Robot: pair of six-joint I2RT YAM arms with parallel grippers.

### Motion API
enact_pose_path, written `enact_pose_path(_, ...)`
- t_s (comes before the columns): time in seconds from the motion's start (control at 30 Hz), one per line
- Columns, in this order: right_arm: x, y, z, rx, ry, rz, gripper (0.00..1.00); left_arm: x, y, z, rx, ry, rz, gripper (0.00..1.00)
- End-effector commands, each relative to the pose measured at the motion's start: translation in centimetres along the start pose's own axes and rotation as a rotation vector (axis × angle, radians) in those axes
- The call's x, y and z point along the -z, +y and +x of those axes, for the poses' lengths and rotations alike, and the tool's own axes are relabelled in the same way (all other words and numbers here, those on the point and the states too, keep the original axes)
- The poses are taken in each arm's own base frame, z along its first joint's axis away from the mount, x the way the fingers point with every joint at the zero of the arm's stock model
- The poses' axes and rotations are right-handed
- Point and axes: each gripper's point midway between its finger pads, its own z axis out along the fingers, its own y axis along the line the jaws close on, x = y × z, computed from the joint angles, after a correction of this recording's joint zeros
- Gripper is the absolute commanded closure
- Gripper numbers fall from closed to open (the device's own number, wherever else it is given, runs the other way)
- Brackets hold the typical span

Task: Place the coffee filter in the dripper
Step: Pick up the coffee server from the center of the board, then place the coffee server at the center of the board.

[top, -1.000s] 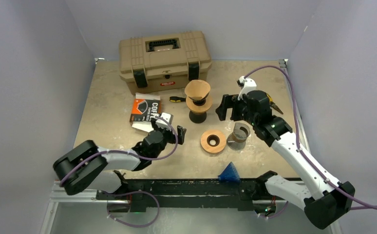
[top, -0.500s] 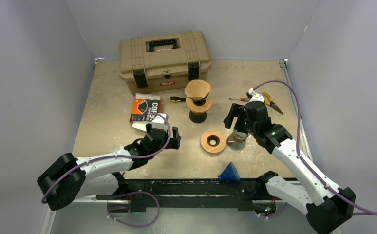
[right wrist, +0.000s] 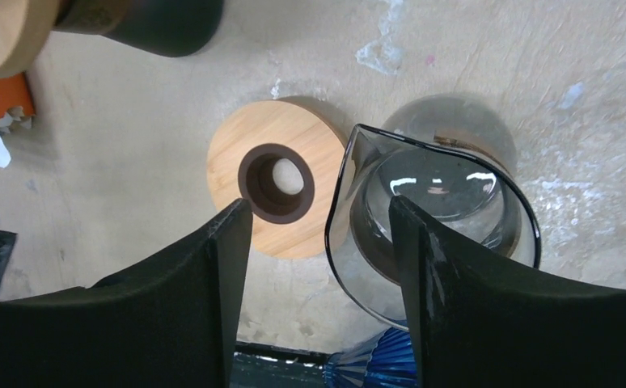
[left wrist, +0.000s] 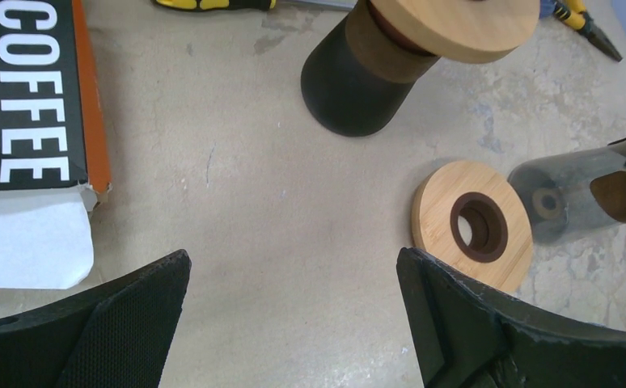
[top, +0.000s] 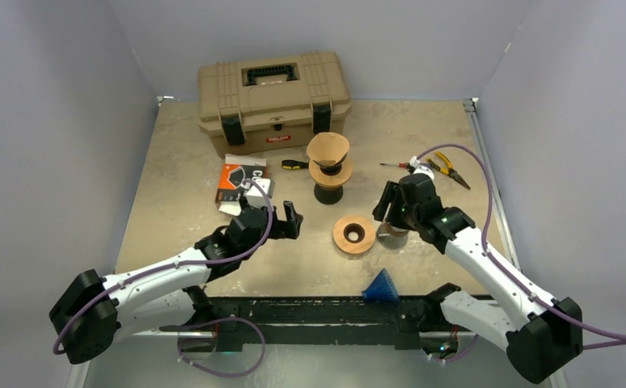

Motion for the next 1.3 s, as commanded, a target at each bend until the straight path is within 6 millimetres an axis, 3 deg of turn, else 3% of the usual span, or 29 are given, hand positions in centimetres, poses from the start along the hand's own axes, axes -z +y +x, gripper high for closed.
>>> enact_pose_path(0.0, -0.7, 0.7, -0.2, -0.032, -0.019, -0.038, 0.40, 0.6, -0.8, -3.1, 0.019, -0.077, 0.004, 0.00)
enact_pose_path(0.07, -0.9, 0.7, -0.4, -0.036, -0.037, -0.039, 0.50, 0.7, -0.8, -3.3, 0.017, -0.081, 0.003, 0.00)
enact_pose_path(0.33, -1.3, 0.8, -0.7, -0.030, -0.055, -0.040, 0.64, 1.6, -0.6, -3.8, 0.071, -0.110, 0.008, 0.01)
enact_pose_path(0.67, -1.0, 0.9, -1.6, -0.018, -0.097, -0.048, 1.00, 2.0, -0.1, -4.1, 0.179, -0.156, -0.005, 0.00)
enact_pose_path(0.83, -0.2, 1.3, -2.8, 0.032, -0.111, -0.047, 1.00, 1.7, 0.3, -4.0, 0.175, -0.153, -0.031, 0.00)
enact_pose_path(1.13, 2.7, 3.5, -6.3, 0.129, -0.212, -0.130, 1.00, 0.7, 2.1, -4.5, 0.162, -0.110, -0.095, 0.00)
enact_pose_path(1.27, 3.7, 4.6, -7.0, 0.158, -0.216, -0.180, 1.00, 0.5, 2.5, -4.5, 0.180, -0.101, -0.093, 0.00)
